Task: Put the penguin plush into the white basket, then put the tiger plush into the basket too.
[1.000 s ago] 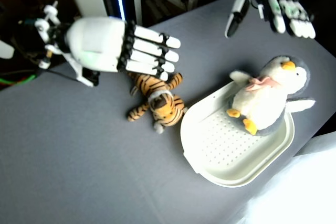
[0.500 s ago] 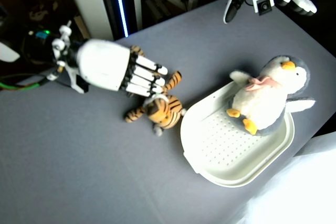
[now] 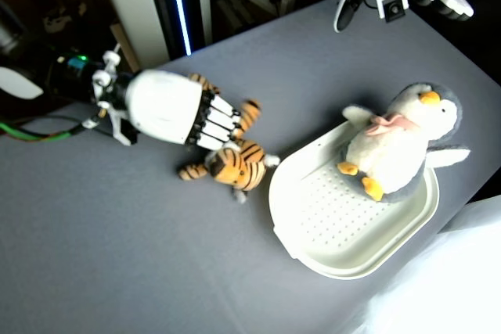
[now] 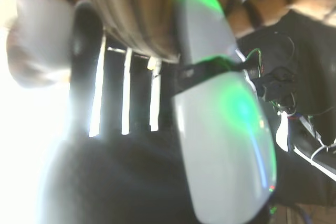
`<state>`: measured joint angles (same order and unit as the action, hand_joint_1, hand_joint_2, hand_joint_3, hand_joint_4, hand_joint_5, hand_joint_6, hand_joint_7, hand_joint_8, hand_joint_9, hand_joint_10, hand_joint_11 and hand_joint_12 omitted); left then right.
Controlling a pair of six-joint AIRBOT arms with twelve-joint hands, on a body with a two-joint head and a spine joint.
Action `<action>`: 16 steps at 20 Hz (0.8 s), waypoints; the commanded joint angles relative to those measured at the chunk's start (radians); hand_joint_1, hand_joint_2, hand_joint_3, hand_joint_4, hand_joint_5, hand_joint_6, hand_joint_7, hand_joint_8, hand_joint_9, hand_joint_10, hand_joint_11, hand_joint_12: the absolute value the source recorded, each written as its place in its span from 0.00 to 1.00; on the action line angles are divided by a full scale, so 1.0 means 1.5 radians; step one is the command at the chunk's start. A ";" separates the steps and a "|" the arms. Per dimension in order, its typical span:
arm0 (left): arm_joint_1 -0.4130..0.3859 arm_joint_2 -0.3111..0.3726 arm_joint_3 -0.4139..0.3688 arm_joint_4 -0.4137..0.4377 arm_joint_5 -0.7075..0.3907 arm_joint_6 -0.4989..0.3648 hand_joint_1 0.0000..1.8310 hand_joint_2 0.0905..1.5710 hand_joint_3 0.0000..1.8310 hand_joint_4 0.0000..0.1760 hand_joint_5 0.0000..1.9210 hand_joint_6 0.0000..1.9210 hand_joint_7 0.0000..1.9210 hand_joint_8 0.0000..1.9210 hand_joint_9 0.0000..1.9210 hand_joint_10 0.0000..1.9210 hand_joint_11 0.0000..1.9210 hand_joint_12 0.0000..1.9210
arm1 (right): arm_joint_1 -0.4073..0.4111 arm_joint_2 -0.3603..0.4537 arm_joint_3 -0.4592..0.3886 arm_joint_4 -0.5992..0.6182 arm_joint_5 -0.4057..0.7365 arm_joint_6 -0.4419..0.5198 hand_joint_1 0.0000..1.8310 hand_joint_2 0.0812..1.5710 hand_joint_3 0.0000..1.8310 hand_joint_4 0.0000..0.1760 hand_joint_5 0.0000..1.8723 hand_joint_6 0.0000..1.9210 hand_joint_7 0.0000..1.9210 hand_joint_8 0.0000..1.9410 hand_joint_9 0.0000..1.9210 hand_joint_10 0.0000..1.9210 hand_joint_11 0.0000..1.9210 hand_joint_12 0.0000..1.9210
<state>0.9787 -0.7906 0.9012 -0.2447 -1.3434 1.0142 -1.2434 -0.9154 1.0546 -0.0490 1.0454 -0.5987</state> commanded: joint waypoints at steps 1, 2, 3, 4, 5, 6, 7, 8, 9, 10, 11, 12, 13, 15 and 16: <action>-0.006 0.002 -0.003 0.019 -0.089 -0.004 0.45 0.51 0.00 0.62 0.02 0.01 0.00 0.00 0.00 0.00 0.00 0.00 | 0.008 0.009 -0.008 0.000 0.098 0.010 0.80 0.79 0.00 0.00 0.47 0.56 0.32 0.74 0.35 0.88 0.41 0.90; -0.006 0.002 -0.003 0.019 -0.089 -0.005 0.45 0.50 0.00 0.62 0.02 0.01 0.00 0.00 0.00 0.00 0.00 0.00 | 0.008 0.012 -0.010 0.001 0.110 0.010 0.80 0.79 0.00 0.00 0.44 0.56 0.31 0.74 0.36 0.89 0.43 0.93; -0.004 0.002 -0.004 0.019 -0.093 -0.007 0.45 0.50 0.00 0.60 0.02 0.00 0.00 0.00 0.00 0.00 0.00 0.00 | 0.017 0.025 -0.017 0.006 0.165 0.010 0.80 0.82 0.00 0.00 0.41 0.60 0.27 0.80 0.32 0.95 0.45 0.99; -0.003 0.002 -0.004 0.018 -0.095 -0.007 0.45 0.50 0.00 0.64 0.02 0.00 0.00 0.00 0.00 0.00 0.00 0.00 | 0.027 0.029 -0.017 0.013 0.198 0.008 0.63 0.85 0.02 0.00 0.35 0.79 0.26 0.88 0.38 0.97 0.49 1.00; -0.002 0.002 -0.004 0.018 -0.097 -0.007 0.45 0.50 0.00 0.56 0.02 0.00 0.00 0.00 0.00 0.00 0.00 0.00 | 0.040 0.031 -0.017 0.024 0.229 -0.004 0.58 0.87 0.01 0.03 0.31 0.85 0.26 0.90 0.37 0.94 0.45 1.00; -0.001 0.002 -0.005 0.018 -0.098 -0.007 0.46 0.50 0.00 0.56 0.02 0.00 0.00 0.00 0.00 0.00 0.00 0.00 | 0.057 0.031 -0.017 0.046 0.260 -0.027 0.68 0.83 0.00 0.00 0.35 0.78 0.28 0.82 0.35 0.90 0.40 0.98; -0.001 0.002 -0.005 0.017 -0.099 -0.008 0.47 0.50 0.00 0.58 0.03 0.00 0.00 0.00 0.00 0.00 0.00 0.00 | 0.068 0.030 -0.016 0.059 0.275 -0.037 0.72 0.80 0.00 0.00 0.40 0.71 0.30 0.78 0.35 0.86 0.38 0.95; -0.001 0.001 -0.005 0.017 -0.099 -0.008 0.46 0.50 0.00 0.63 0.03 0.00 0.00 0.00 0.00 0.00 0.00 0.00 | 0.084 0.025 -0.011 0.076 0.290 -0.046 0.72 0.77 0.00 0.00 0.43 0.67 0.35 0.71 0.37 0.82 0.35 0.86; -0.001 0.001 -0.005 0.017 -0.099 -0.008 0.45 0.51 0.00 0.61 0.02 0.00 0.00 0.00 0.00 0.00 0.00 0.00 | 0.106 0.015 -0.001 0.095 0.296 -0.063 0.73 0.77 0.00 0.00 0.44 0.62 0.37 0.71 0.37 0.81 0.34 0.84; 0.000 0.001 -0.005 0.017 -0.099 -0.008 0.45 0.51 0.00 0.54 0.03 0.00 0.00 0.00 0.00 0.00 0.00 0.00 | 0.125 0.004 0.014 0.107 0.295 -0.071 0.73 0.77 0.00 0.00 0.44 0.63 0.38 0.71 0.35 0.81 0.31 0.83; 0.000 0.001 -0.004 0.017 -0.098 -0.008 0.46 0.51 0.00 0.52 0.03 0.00 0.00 0.00 0.00 0.00 0.00 0.00 | 0.147 -0.009 0.034 0.119 0.281 -0.071 0.73 0.77 0.00 0.00 0.45 0.63 0.37 0.71 0.35 0.80 0.29 0.79; 0.000 0.000 -0.003 0.017 -0.097 -0.008 0.46 0.50 0.00 0.53 0.03 0.00 0.00 0.00 0.00 0.00 0.00 0.00 | 0.179 -0.023 0.057 0.124 0.252 -0.071 0.73 0.79 0.00 0.00 0.42 0.63 0.32 0.80 0.31 0.86 0.25 0.83; 0.000 0.000 -0.003 0.017 -0.097 -0.008 0.48 0.50 0.00 0.54 0.03 0.00 0.00 0.00 0.00 0.00 0.00 0.00 | 0.200 -0.031 0.074 0.124 0.225 -0.071 0.72 0.81 0.00 0.00 0.39 0.67 0.31 0.82 0.30 0.88 0.29 0.89; 0.001 0.000 -0.003 0.016 -0.096 -0.008 0.46 0.50 0.00 0.59 0.03 0.00 0.00 0.00 0.00 0.00 0.00 0.00 | 0.264 -0.062 0.125 0.118 0.136 -0.071 0.67 0.78 0.00 0.00 0.47 0.57 0.34 0.81 0.31 0.81 0.29 0.93; 0.001 0.000 -0.003 0.016 -0.096 -0.008 0.46 0.51 0.00 0.52 0.04 0.00 0.00 0.00 0.00 0.00 0.00 0.00 | 0.288 -0.075 0.145 0.112 0.096 -0.071 0.67 0.76 0.00 0.00 0.48 0.52 0.38 0.80 0.33 0.77 0.31 0.92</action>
<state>0.9890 -0.7906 0.8986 -0.2470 -1.3685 1.0042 -0.8040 -1.0348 1.2881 0.1108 1.0977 -0.7082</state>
